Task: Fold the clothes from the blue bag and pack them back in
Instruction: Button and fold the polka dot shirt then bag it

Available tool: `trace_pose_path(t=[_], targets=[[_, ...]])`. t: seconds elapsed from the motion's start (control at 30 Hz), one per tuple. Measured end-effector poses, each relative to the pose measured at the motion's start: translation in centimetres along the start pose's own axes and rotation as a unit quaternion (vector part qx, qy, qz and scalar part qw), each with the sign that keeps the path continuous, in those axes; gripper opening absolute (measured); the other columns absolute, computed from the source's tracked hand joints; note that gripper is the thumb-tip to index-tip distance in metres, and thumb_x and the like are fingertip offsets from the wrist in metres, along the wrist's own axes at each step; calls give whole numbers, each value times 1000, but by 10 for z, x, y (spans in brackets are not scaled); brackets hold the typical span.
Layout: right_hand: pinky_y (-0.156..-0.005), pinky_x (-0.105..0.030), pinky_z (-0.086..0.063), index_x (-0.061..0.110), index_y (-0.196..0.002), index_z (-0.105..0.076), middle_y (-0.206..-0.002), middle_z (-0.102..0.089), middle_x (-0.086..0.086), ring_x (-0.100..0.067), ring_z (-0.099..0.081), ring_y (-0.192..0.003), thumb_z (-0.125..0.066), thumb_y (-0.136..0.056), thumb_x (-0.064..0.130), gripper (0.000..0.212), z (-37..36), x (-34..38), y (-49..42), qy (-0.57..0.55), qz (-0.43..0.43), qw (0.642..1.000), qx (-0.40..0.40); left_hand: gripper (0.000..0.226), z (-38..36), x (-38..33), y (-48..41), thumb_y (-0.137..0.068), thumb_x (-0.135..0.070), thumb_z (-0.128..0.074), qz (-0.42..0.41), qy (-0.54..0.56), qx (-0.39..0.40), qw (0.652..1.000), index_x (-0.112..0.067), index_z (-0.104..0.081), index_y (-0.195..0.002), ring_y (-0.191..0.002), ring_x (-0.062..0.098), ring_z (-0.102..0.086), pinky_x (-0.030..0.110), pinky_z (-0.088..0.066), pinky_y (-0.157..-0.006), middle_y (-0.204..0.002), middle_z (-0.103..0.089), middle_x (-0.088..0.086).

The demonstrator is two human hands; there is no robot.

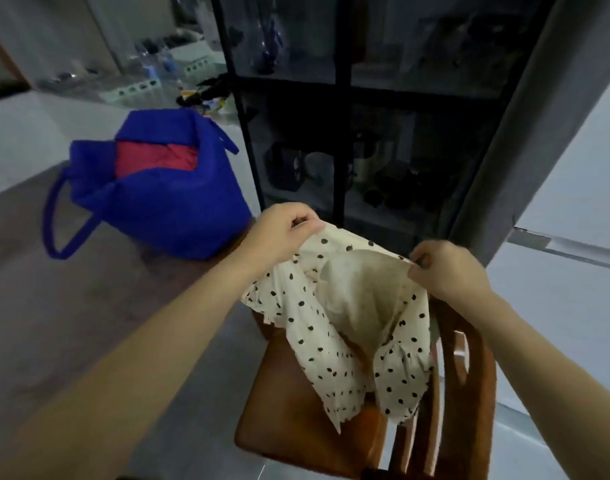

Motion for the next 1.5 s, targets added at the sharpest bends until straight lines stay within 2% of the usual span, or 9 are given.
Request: trace_pose_path(t=[0.13, 0.4, 0.7, 0.97, 1.1, 1.23, 1.3, 1.4, 1.5], targets=[[-59, -34, -55, 25, -87, -66, -73, -61, 7, -12, -58, -63, -54, -87, 25, 12, -23, 24, -9, 9, 27, 998, 52, 19, 38, 33, 27, -90, -27, -59, 41, -18, -66, 997, -13, -64, -78, -72, 13, -59, 31, -49, -71, -75, -64, -2], [-65, -38, -53, 20, -100, -66, -106, -54, -7, -27, -58, -81, -53, -86, 18, 20, -21, 72, -8, 1, 69, 997, -43, 28, 89, 55, 72, -78, -49, -66, 20, -121, -34, 992, -23, -60, -69, -69, 8, -57, 28, -44, -64, -69, -62, -7], [-56, -29, -43, 22, -103, -64, -84, -62, -4, -26, -57, -72, -48, -86, 17, 24, -28, 154, 13, 76, 17, 996, 33, 46, 185, 72, 129, -84, -53, -55, 14, -200, -146, 969, -11, -62, -67, -61, 15, -54, 35, -43, -62, -63, -60, 0], [-47, -27, -56, 13, -99, -64, -68, -69, -12, -15, -67, -49, -47, -92, 7, 20, -4, 260, 65, -274, 30, 957, 88, 17, 250, 93, 194, -92, -22, -57, -25, -185, -139, 973, -11, -69, -85, -74, 3, -56, 20, -44, -75, -83, -66, -8], [-71, -22, -58, 5, -98, -68, -86, -74, -10, -14, -72, -81, -64, -87, 7, 13, 14, 321, 103, -384, 119, 888, 224, 14, 275, 103, 221, -92, -17, -55, -11, -159, -197, 967, -9, -65, -84, -73, 5, -54, 7, -37, -70, -82, -63, -8], [-77, -44, -56, 19, -86, -71, -80, -71, 0, -20, -67, -81, -66, -80, 23, 9, 22, 359, 114, -142, 255, 956, -29, 18, 302, 109, 256, -92, -21, -55, -21, -175, -248, 953, -7, -62, -84, -75, 8, -51, 9, -34, -67, -79, -61, -2], [-80, -42, -50, 16, -91, -69, -94, -63, -5, -22, -59, -90, -61, -82, 25, 15, 22, 382, 128, -98, 333, 920, -183, 20, 316, 108, 276, -92, -25, -55, -36, -202, -272, 940, -8, -60, -84, -71, 9, -51, 15, -36, -65, -79, -61, -2], [-81, -13, -37, 5, -95, -62, -98, -56, -8, -6, -47, -91, -53, -90, 17, 16, 16, 410, 151, -213, 392, 865, -231, 23, 338, 103, 306, -94, -29, -53, -76, -214, -336, 914, -8, -59, -85, -65, 15, -53, 29, -41, -62, -74, -58, -2], [-71, -11, -37, 4, -97, -59, -85, -56, 2, -7, -50, -76, -45, -95, 19, 20, 7, 435, 159, -277, 405, 844, -216, 28, 362, 105, 322, -94, -33, -51, -84, -223, -374, 896, -7, -60, -85, -64, 18, -55, 32, -43, -61, -72, -60, 1]])
Point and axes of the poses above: each hand's wrist, its own y-axis away from the middle knuckle, its own z-axis out of the back of the hand, x = y × z, the point moved 4 cm from there along -y, towards the middle knuckle
